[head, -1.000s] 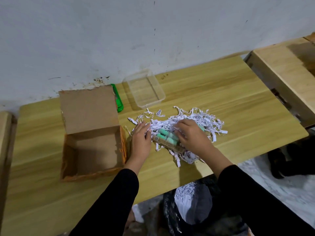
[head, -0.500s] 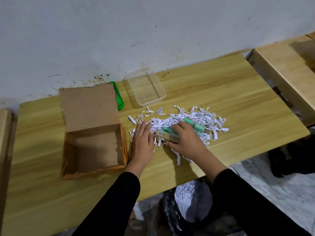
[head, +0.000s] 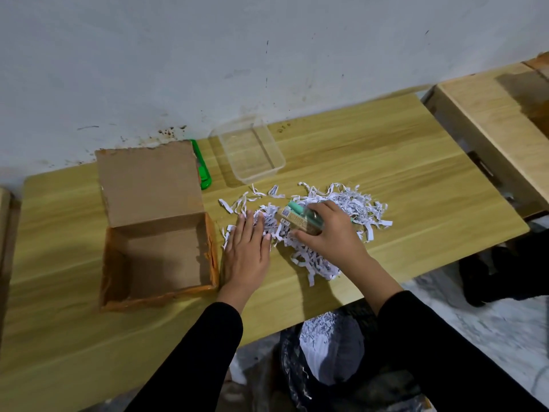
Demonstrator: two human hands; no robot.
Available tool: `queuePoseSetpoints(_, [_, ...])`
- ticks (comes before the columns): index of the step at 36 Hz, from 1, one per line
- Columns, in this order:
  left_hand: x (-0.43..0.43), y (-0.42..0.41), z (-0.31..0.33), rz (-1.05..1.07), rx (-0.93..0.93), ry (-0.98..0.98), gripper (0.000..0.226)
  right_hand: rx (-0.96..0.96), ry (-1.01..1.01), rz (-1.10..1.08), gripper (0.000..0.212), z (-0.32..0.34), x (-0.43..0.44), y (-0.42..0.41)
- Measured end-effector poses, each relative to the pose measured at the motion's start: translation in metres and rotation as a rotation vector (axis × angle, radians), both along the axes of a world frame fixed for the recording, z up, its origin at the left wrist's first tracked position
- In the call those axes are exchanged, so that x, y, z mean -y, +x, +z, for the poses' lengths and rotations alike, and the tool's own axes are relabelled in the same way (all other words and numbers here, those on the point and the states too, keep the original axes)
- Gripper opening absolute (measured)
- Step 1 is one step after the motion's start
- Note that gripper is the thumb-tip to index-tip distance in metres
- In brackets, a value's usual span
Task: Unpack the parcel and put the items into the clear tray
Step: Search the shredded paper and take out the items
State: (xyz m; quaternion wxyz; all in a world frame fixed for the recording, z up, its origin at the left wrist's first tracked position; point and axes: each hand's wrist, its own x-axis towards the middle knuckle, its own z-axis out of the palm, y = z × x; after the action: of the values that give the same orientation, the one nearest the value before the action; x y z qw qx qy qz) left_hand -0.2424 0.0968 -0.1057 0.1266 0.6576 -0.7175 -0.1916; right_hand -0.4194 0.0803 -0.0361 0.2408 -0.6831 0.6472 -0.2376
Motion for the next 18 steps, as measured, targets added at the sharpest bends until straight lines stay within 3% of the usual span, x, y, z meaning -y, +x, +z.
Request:
queuePoseSetpoints(9, [0.0,0.0,-0.001,0.023,-0.053,0.012,0.071,-0.031,-0.014,0.002,0.063,0.019,0.016,-0.002])
queuePoseSetpoints(18, [0.002,-0.001,0.0,0.044,-0.053,0.02,0.067,-0.008,-0.068,-0.069,0.056,0.039,0.046,-0.01])
